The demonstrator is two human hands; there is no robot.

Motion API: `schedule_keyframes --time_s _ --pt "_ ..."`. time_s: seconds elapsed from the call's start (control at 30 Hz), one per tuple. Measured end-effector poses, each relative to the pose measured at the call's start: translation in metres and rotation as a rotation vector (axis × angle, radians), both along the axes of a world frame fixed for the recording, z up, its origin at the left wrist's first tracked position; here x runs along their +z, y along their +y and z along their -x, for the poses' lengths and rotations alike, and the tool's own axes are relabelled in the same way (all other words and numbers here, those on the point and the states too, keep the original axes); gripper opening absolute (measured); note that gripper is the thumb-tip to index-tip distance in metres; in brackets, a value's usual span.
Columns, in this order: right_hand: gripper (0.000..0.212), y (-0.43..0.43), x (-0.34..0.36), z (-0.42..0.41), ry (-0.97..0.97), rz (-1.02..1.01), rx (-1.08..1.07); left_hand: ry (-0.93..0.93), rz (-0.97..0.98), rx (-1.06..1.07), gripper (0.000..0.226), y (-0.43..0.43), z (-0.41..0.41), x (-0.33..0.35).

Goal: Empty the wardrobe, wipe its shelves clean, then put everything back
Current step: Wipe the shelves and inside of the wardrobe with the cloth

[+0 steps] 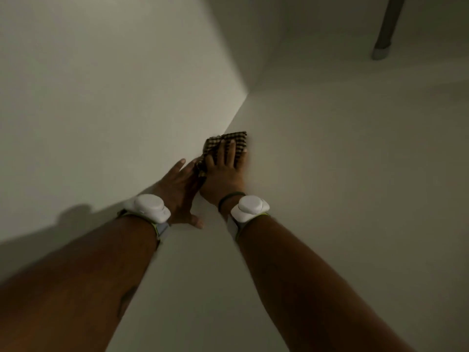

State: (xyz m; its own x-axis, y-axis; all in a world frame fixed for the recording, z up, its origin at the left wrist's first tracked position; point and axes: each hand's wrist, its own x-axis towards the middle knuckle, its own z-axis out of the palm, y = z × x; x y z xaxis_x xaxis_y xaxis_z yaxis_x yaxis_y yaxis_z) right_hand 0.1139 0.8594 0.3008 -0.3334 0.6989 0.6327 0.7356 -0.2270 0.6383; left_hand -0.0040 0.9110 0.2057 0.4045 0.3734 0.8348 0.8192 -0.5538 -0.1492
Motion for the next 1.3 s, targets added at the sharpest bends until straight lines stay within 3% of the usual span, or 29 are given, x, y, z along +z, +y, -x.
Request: schedule_keyframes --time_s 0.17,0.3,0.5,0.63,0.83,0.97,1.1,1.3 --pt "0.062 -0.037 -0.008 -0.037 -0.059 -0.079 0.126 0.015 0.059 0.130 0.142 0.001 0.004 -0.002" --pt "0.064 -0.127 -0.008 -0.098 -0.003 -0.218 0.128 0.033 0.143 0.220 0.142 -0.003 -0.002 0.005" --pt "0.074 -0.283 -0.027 -0.192 0.179 -0.506 -0.170 -0.039 0.095 0.175 0.144 0.007 -0.012 -0.002" --pt "0.085 -0.322 -0.047 -0.217 0.269 -0.584 -0.329 -0.024 0.175 0.274 0.138 0.025 -0.018 -0.016" --pt "0.093 -0.275 -0.048 -0.185 0.393 -0.684 -0.265 0.000 0.077 0.278 0.131 0.021 -0.008 -0.048" --pt "0.080 -0.201 -0.061 -0.134 0.255 -0.495 -0.053 0.002 -0.001 0.177 0.147 0.006 -0.010 -0.052" --pt "0.067 -0.095 -0.066 -0.070 0.183 -0.313 0.094 0.058 -0.014 0.176 0.150 -0.002 -0.005 -0.054" --pt "0.066 0.011 -0.076 0.000 0.072 -0.095 0.074 0.033 -0.038 0.138 0.145 -0.005 0.002 -0.062"
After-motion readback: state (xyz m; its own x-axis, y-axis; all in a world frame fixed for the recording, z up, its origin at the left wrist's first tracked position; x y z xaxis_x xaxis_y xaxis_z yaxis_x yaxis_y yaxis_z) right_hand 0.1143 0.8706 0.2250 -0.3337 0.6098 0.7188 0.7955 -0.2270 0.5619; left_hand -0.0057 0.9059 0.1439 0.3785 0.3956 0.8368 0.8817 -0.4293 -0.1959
